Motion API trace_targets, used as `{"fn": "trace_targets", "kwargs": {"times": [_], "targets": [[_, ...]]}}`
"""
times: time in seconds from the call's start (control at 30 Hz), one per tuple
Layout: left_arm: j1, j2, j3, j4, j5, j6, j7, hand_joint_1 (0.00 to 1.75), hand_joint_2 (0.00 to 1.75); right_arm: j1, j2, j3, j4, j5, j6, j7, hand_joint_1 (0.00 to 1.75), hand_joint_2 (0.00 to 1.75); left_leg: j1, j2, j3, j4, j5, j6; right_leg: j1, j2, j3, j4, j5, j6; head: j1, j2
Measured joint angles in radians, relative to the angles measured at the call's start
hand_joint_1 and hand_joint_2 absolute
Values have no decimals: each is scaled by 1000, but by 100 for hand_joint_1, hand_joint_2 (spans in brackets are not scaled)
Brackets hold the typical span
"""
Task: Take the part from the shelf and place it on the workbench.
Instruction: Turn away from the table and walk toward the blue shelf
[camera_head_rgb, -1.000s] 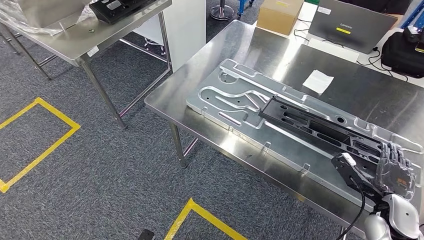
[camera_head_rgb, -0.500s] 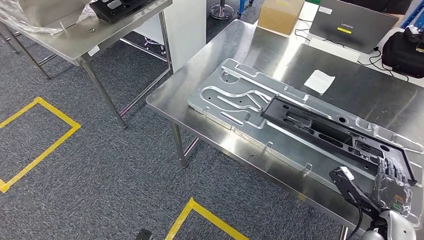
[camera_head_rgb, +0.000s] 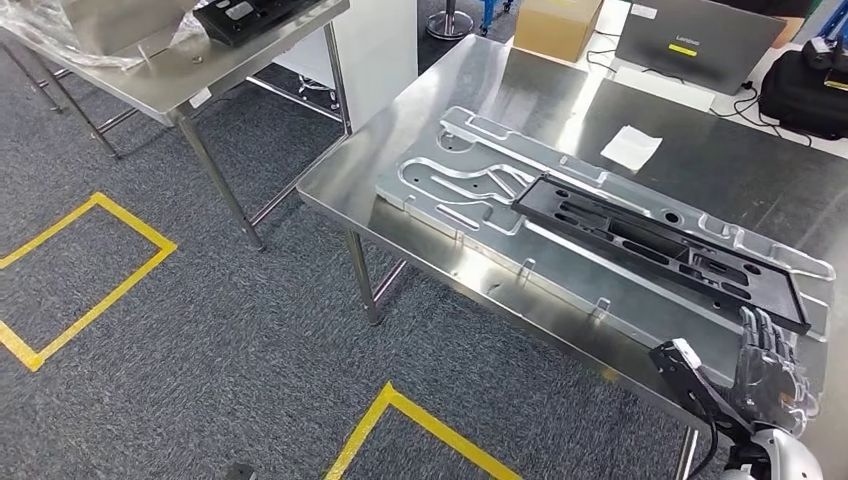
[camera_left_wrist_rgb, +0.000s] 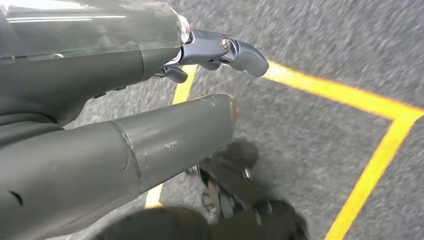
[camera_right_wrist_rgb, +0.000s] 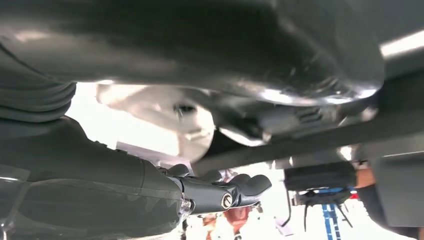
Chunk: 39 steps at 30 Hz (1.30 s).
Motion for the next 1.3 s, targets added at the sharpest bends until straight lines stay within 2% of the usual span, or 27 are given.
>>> {"fn": "trace_targets", "kwargs": {"times": [0.07,0.1,0.13,0.23,0.27,0.33,0.4,0.43,0.47,0.5,0.57,0.63,0.67,0.73,0.77,0.8,0.87,0.9,0.93,0.97,1.0,1.03,1.1,1.17,1.23,1.27,1.3], "targets": [[1,-3,2,0,1,4,0,0,0,38,20,-1,-30,0,-20,-15,0,0,10,-2,110,-145,24,-10,-5,-1,-18,12,8,13,-2,0],[1,-5,2,0,2,6,0,0,0,55,29,-2,-45,1,-27,-22,0,0,11,-6,144,-196,26,-8,-6,0,-23,16,13,20,-3,0],[2,-7,3,1,3,8,0,0,0,69,38,-3,-58,1,-32,-28,0,0,11,-9,160,-225,23,-2,-5,1,-27,18,18,27,-3,0],[4,-10,5,1,5,11,0,0,0,105,60,-7,-81,6,-36,-39,0,0,3,-8,148,-234,33,32,-10,8,-35,16,28,49,0,0],[5,-9,6,1,5,12,0,0,0,118,66,-10,-85,9,-36,-44,0,0,2,-5,141,-237,42,44,-13,10,-42,28,9,53,2,0],[6,-9,8,1,7,13,0,0,0,148,80,-20,-99,13,-36,-59,0,0,-2,0,123,-240,61,63,-13,12,-72,113,-80,51,7,0],[8,-9,10,1,10,13,-1,0,0,178,99,-29,-116,20,-36,-78,0,0,-11,1,99,-238,78,71,-6,12,-106,243,-169,45,12,0],[9,-10,11,1,11,13,-1,0,0,193,110,-30,-124,24,-36,-87,0,0,-16,2,87,-236,87,72,-1,13,-109,286,-184,41,12,0],[10,-10,11,1,11,13,-1,0,0,205,120,-30,-130,29,-35,-94,0,0,-21,2,75,-234,94,74,5,14,-96,296,-177,35,12,0],[11,-12,12,1,12,13,-1,0,0,216,129,-30,-138,33,-35,-101,0,0,-25,3,66,-232,100,74,12,14,-63,270,-155,26,12,0],[11,-17,13,1,13,13,-1,0,0,230,146,-30,-154,41,-34,-112,0,0,-32,4,53,-228,110,75,30,14,38,139,-113,1,12,0],[10,-24,16,2,15,13,-1,0,0,238,164,-30,-171,47,-31,-124,0,0,-34,6,47,-226,121,70,43,13,114,21,-106,-19,11,0],[9,-26,17,2,16,13,-1,0,0,241,173,-29,-176,50,-29,-130,0,0,-33,7,45,-227,128,66,46,12,127,-6,-109,-25,12,0],[9,-27,19,2,18,13,-1,0,0,251,194,-24,-181,60,-24,-138,0,0,-31,7,42,-228,139,55,45,10,125,-22,-93,-28,15,0],[10,-27,20,2,19,13,-1,0,0,256,206,-18,-181,65,-21,-140,0,0,-31,7,37,-220,129,48,41,8,122,-30,-82,-31,16,0],[11,-26,21,2,20,13,-1,0,0,260,218,-12,-180,70,-18,-141,0,0,-30,6,28,-197,103,41,37,7,116,-36,-70,-35,14,0],[12,-26,21,2,22,14,0,0,0,267,241,3,-177,75,-12,-142,0,0,-24,5,-3,-99,10,27,31,5,94,-40,-49,-36,11,0],[12,-26,22,2,22,14,0,0,0,271,249,8,-175,76,-11,-142,0,0,-18,5,-19,-34,-31,19,29,4,80,-37,-41,-34,10,0],[12,-26,22,2,23,14,0,0,0,273,256,13,-172,77,-10,-142,0,0,-11,6,-28,19,-52,13,26,3,66,-32,-33,-31,10,0],[12,-26,22,2,23,14,0,0,0,276,262,16,-170,78,-9,-142,0,0,-5,6,-23,48,-51,6,23,2,50,-26,-26,-26,10,0],[12,-26,22,2,23,14,0,0,0,277,267,18,-168,77,-8,-143,0,0,1,6,-2,40,-29,-1,20,1,34,-18,-19,-21,10,0],[12,-26,23,2,23,14,0,0,0,277,271,20,-166,74,-5,-144,0,0,7,6,38,-3,-1,-6,16,1,18,-8,-14,-15,10,0],[10,-25,23,2,23,14,0,0,0,279,280,23,-161,68,-1,-148,0,0,12,5,135,-144,15,-14,10,1,-8,13,-6,-3,8,0],[8,-25,23,2,23,14,2,0,0,280,287,25,-155,68,-1,-153,0,0,8,3,181,-228,-1,-2,11,2,-22,25,4,11,7,0],[10,-25,24,2,23,14,3,0,0,281,294,26,-144,71,-4,-158,0,0,2,3,174,-237,5,23,9,3,-27,24,18,28,8,0],[10,-24,25,2,23,14,4,0,0,283,297,28,-138,72,-6,-159,0,0,1,5,167,-238,13,35,6,4,-31,28,13,34,9,0],[11,-24,25,2,22,14,5,0,0,285,301,29,-132,74,-8,-160,0,0,1,7,158,-241,23,46,3,6,-39,42,-8,39,10,0]]}}
